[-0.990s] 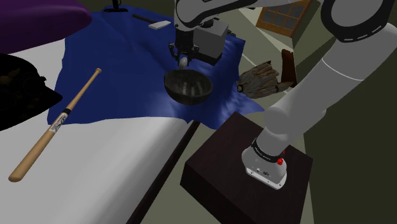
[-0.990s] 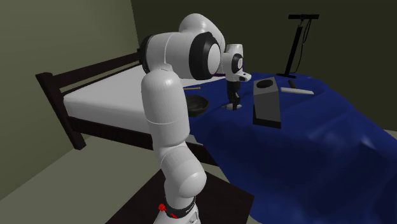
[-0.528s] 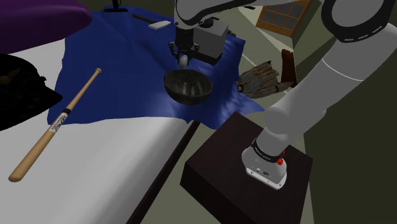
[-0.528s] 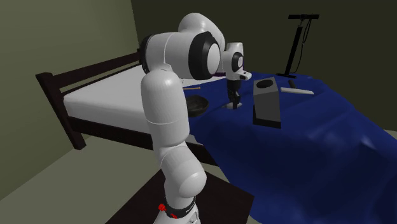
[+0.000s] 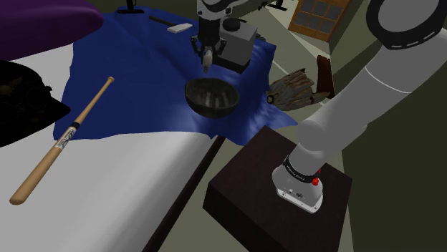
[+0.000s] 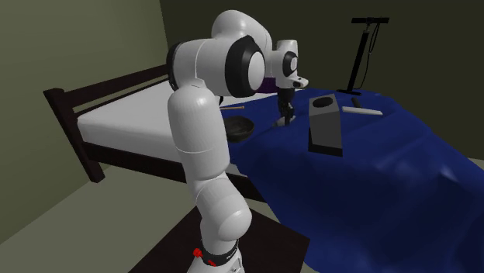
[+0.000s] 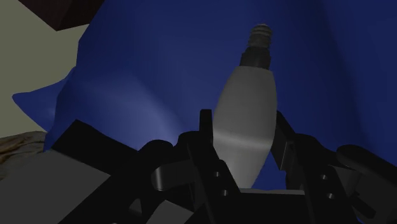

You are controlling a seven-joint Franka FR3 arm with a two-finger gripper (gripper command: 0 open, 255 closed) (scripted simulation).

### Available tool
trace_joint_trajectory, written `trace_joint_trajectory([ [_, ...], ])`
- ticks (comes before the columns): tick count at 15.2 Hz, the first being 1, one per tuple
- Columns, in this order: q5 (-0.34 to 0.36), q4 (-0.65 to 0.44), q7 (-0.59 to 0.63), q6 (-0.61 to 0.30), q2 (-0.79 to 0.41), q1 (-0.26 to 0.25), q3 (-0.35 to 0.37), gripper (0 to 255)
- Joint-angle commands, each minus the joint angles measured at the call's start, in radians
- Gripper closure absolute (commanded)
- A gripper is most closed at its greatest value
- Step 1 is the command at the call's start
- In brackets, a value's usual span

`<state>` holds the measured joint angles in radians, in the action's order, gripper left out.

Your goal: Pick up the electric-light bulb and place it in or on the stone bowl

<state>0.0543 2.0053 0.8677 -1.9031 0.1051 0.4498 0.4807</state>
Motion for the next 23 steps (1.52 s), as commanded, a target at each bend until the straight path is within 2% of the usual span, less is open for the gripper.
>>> trace_joint_trajectory([
  [1,-0.002,-0.022,-0.004,0.025,0.003,0.001,-0.001,255],
  [19,-0.002,-0.267,-0.021,0.264,-0.002,0.003,-0.004,255],
  [23,-0.061,-0.154,0.005,0.265,0.122,-0.024,0.009,255],
])
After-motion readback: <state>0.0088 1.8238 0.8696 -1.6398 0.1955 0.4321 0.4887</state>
